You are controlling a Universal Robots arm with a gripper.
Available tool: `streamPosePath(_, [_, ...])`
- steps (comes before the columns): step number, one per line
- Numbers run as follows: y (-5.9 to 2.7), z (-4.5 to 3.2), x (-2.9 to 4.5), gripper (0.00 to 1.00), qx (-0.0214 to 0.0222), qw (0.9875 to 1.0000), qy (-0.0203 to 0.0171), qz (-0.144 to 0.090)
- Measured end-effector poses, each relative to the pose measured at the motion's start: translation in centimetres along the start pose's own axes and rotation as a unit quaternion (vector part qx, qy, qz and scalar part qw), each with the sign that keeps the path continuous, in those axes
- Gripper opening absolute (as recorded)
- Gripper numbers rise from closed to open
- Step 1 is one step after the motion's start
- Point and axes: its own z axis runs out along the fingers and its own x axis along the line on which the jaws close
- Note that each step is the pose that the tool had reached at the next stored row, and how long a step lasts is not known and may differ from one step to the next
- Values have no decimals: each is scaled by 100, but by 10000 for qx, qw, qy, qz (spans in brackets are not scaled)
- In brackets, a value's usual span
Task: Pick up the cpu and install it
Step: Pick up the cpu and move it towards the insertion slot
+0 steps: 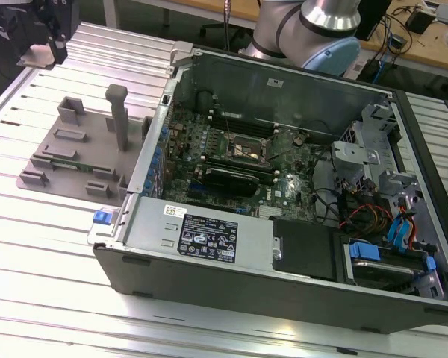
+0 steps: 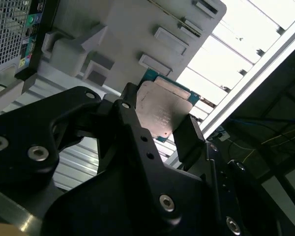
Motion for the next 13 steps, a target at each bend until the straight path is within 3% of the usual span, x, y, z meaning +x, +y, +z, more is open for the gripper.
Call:
streamPosePath(5, [-7,0,-154,54,0,10000,0,0])
streamPosePath(13, [-13,-1,-314,54,0,10000,0,0])
